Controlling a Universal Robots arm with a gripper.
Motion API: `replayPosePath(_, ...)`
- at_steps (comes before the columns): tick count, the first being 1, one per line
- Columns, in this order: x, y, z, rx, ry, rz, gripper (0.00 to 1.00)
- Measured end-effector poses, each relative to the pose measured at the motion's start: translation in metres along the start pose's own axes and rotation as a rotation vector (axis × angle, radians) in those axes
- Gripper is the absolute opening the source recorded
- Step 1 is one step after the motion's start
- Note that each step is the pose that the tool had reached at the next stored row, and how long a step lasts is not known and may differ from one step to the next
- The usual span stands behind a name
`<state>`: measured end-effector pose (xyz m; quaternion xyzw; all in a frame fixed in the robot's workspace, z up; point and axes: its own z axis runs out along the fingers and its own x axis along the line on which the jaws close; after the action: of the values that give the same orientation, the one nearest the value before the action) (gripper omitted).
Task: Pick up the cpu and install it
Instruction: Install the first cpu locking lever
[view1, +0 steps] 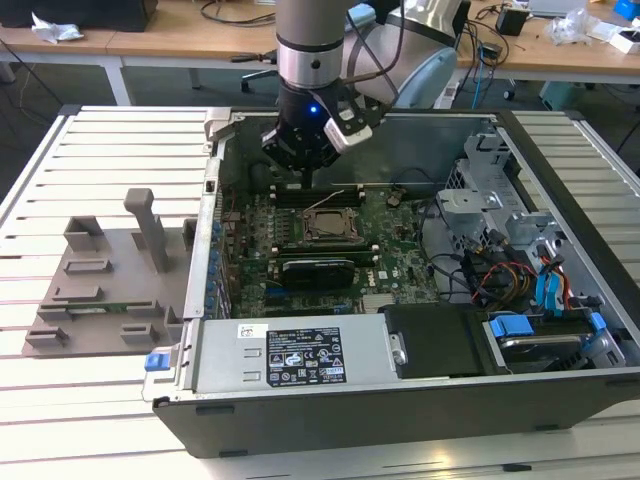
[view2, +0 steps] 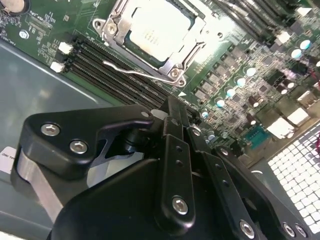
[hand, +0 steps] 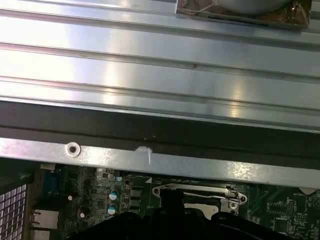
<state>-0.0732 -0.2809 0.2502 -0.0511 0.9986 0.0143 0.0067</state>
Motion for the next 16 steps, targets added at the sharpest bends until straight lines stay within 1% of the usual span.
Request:
replayPosePath(1,-0.0007,-0.0018,0.0026,-0.0086,-0.0011,0.001,0.11)
replayPosePath(2,-0.0019,-0.0043,0.0058,-0.0110,-0.0012,0.001,0.11)
replayPosePath(4,-0.0030,-0.0052,0.0095,-0.0115,-0.0012,0.001,0.11)
replayPosePath(8,-0.0045,-0.0057,0.0203,-0.0115,-0.0011,0.001,0.11)
replayPosePath(10,-0.0058,-0.0059,0.0240,-0.0116,-0.0009,0.001,0.11)
replayPosePath(13,-0.0075,-0.0061,0.0280,-0.0118,-0.0007,0.001,0.11)
replayPosePath(16,-0.0108,-0.0060,0.0311,-0.0117,-0.0004,0.000,0.11)
